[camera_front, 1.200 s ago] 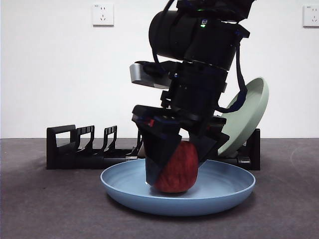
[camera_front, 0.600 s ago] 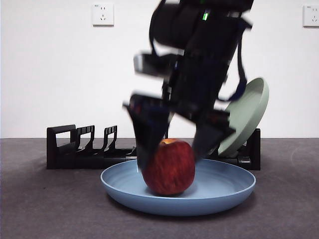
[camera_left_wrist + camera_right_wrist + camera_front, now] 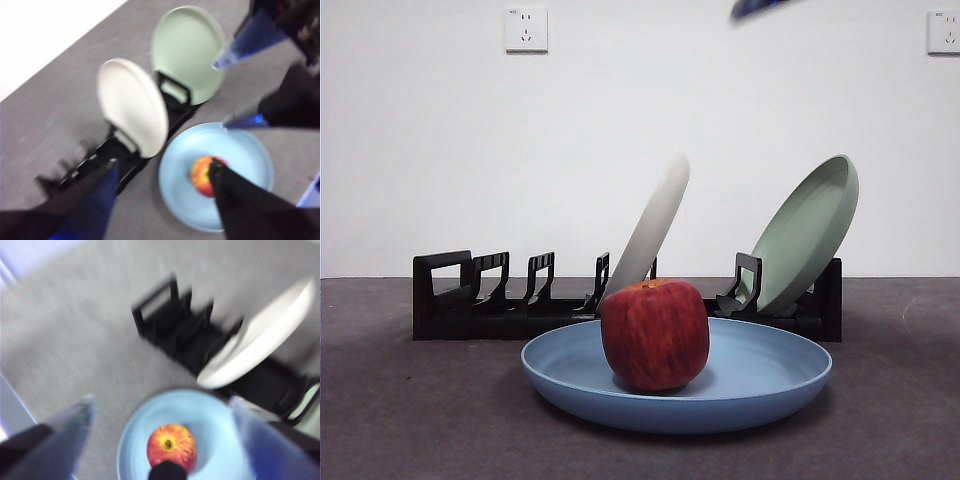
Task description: Take the blue plate from the plate rack,put the plate on the table,take the apple from the table,put the apple in the plate
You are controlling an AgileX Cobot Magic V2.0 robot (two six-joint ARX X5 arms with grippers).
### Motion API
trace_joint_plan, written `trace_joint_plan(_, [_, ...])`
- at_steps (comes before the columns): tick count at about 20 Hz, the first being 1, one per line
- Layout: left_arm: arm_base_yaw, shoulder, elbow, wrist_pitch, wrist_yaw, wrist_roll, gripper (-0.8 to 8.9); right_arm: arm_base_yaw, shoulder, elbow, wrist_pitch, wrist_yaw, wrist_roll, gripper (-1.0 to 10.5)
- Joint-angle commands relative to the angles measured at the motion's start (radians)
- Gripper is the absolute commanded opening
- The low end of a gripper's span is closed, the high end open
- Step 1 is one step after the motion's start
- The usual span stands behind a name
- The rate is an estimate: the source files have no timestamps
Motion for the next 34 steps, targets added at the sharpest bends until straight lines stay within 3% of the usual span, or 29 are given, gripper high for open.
trace_joint_plan(1, [0.019,0.013,-0.003,0.042,0.072,0.056,-0.09,0.0,-0.077,-0.007,-0.025,0.01,0.009,0.4])
trace_joint_plan(2, [0.031,0.019,-0.003,0.057,0.095,0.057,-0.09,0.0,-0.113,-0.007,-0.047,0.05,0.01,-0.1])
trace_joint_plan(5, [0.072,0.023,-0.005,0.092,0.156,0.082,-0.09,0.0,-0.177,-0.008,-0.139,0.169,0.008,-0.1])
trace_joint_plan(11, [0.159,-0.016,-0.163,0.234,0.262,0.082,-0.09,-0.001,-0.294,-0.134,-0.141,0.178,0.007,-0.1])
trace_joint_plan(17, [0.163,-0.2,-0.561,0.543,0.273,0.024,-0.09,-0.012,-0.421,-0.409,0.051,0.14,0.066,-0.1])
trace_joint_plan(20, [0.163,-0.315,-0.713,0.619,0.274,-0.009,-0.09,-0.012,-0.46,-0.515,0.12,0.124,0.099,-0.1])
trace_joint_plan(24, [0.163,-0.384,-0.771,0.618,0.276,-0.028,-0.09,-0.012,-0.455,-0.544,0.104,0.098,0.099,-0.1])
trace_joint_plan(30, [0.163,-0.379,-0.77,0.461,0.272,-0.043,-0.02,-0.012,-0.45,-0.544,0.085,0.106,0.118,0.0])
trace_joint_plan(34, [0.163,-0.378,-0.77,0.451,0.274,-0.043,-0.02,-0.012,-0.45,-0.544,0.085,0.106,0.118,0.0])
